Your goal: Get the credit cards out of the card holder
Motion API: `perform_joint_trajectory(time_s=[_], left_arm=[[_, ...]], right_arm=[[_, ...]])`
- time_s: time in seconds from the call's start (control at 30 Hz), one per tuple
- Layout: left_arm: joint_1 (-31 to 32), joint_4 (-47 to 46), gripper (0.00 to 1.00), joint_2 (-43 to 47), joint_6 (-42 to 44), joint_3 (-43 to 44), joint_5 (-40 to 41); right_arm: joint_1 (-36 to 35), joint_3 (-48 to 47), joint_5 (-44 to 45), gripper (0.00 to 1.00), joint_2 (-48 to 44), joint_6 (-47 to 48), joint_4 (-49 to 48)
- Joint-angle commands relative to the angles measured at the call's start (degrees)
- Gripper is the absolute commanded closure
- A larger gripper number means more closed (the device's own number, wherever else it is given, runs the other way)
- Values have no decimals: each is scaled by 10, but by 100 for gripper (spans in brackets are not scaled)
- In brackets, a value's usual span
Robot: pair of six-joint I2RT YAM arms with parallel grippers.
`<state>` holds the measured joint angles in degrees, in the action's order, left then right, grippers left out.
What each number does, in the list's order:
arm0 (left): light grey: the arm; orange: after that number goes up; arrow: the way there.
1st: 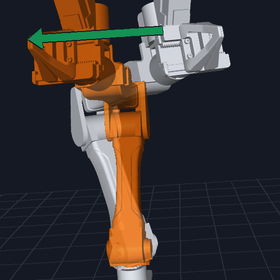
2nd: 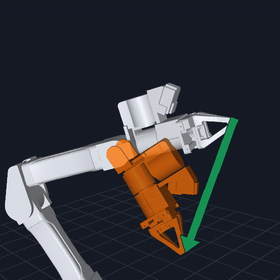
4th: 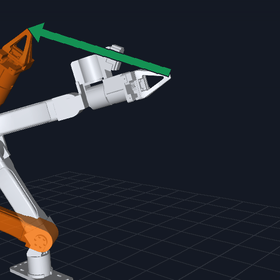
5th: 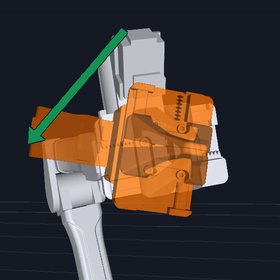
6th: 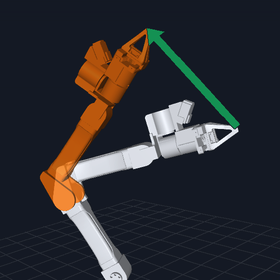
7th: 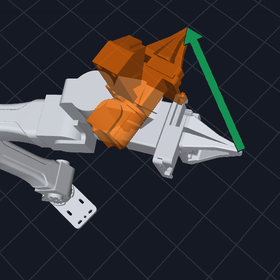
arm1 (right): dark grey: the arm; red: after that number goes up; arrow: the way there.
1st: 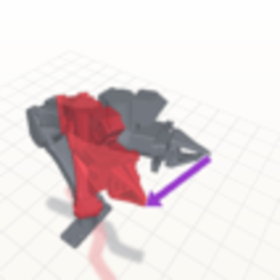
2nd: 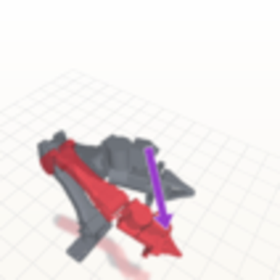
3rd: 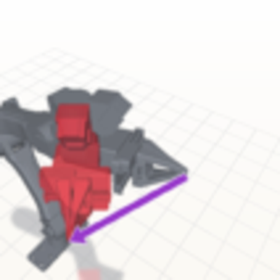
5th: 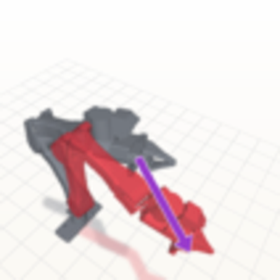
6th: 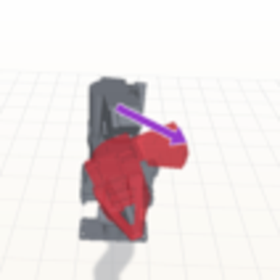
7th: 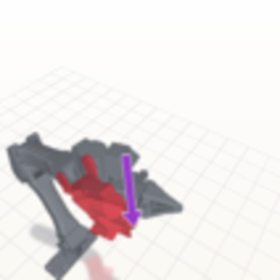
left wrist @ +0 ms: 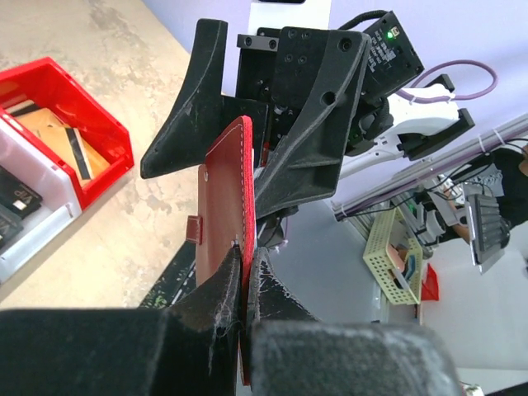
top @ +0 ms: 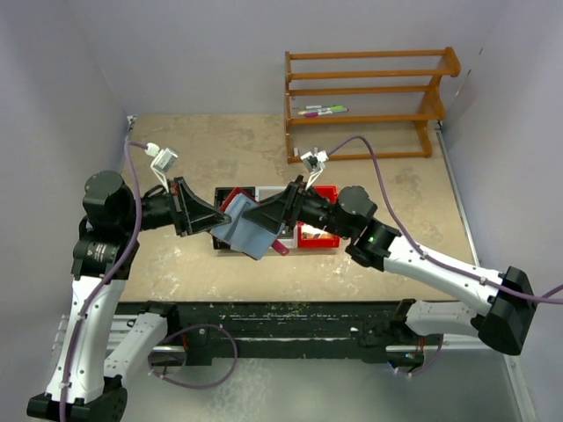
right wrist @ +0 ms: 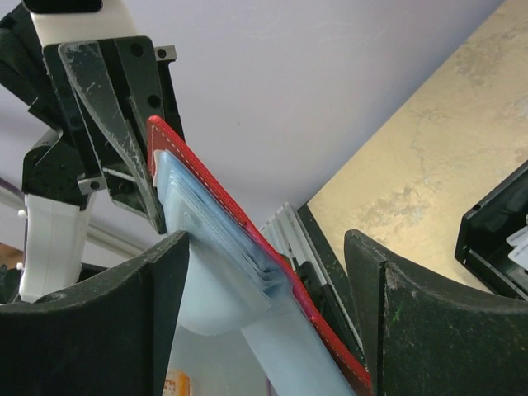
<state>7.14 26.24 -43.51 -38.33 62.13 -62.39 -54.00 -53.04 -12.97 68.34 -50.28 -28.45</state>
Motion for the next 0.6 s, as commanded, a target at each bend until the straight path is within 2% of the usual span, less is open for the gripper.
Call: perform_joint_trajectory(time_s=[0.0, 0.2, 0.3, 0.47, 0.57], left_arm=[[2, -101, 100, 6, -66, 5, -33], [2, -116, 100, 5, -83, 4, -37], [2, -102, 100, 5, -71, 5, -31], [2, -88, 100, 1, -52, 4, -21], [3, -91, 100, -3, -56, 3, -22]], right_arm=[[-7, 32, -1, 25, -31, 6, 0], [-7, 55, -2, 25, -67, 16, 23], [-7, 54, -21, 19, -103, 38, 50], [-7, 60, -23, 2, -178, 67, 80], [-6, 63, -4, 0, -198, 64, 59]])
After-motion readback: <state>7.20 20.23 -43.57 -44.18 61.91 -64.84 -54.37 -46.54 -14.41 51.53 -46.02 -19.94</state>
